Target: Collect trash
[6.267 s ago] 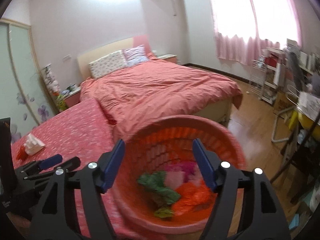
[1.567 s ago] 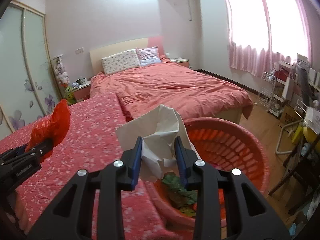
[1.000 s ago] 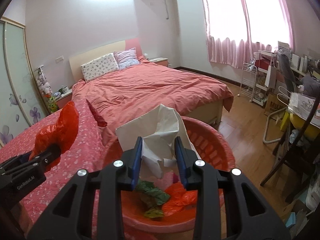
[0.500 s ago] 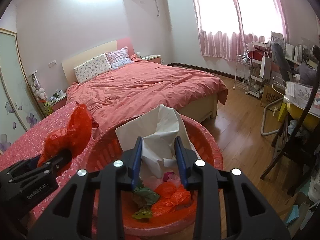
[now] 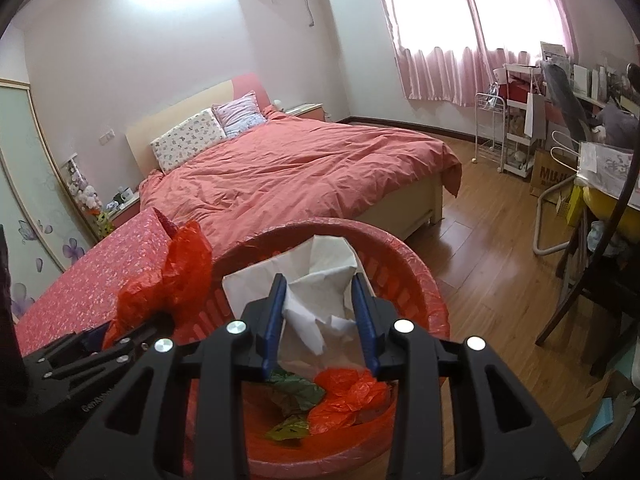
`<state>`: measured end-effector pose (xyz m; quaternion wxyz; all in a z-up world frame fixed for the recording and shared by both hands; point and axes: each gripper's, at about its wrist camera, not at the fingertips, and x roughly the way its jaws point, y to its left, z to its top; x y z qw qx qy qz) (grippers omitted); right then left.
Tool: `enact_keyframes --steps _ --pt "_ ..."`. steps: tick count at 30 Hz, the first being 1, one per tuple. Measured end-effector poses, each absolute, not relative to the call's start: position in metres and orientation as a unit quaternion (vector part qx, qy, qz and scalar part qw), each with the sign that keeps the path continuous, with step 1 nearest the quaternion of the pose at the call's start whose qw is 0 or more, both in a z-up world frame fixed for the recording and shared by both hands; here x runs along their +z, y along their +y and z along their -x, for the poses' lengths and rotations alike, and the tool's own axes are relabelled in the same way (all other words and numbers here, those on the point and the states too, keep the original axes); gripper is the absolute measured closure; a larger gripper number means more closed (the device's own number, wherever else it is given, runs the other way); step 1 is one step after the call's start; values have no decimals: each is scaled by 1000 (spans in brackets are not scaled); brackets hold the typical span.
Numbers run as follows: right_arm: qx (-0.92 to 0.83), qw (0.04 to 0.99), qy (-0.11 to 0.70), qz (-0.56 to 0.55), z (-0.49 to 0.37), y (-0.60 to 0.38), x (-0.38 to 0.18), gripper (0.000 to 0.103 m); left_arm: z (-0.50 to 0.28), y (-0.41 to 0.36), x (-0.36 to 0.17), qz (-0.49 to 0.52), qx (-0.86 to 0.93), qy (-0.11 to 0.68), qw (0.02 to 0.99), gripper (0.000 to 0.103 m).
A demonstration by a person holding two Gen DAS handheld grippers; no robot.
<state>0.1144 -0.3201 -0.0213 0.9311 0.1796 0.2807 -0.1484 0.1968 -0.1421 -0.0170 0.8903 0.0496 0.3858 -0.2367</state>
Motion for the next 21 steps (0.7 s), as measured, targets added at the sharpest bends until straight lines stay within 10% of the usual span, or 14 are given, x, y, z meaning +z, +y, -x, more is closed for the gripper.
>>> enact_keyframes --steps 21 --pt "-159 940 256 -160 -86 -308 1 47 -180 -118 3 -40 -246 365 897 36"
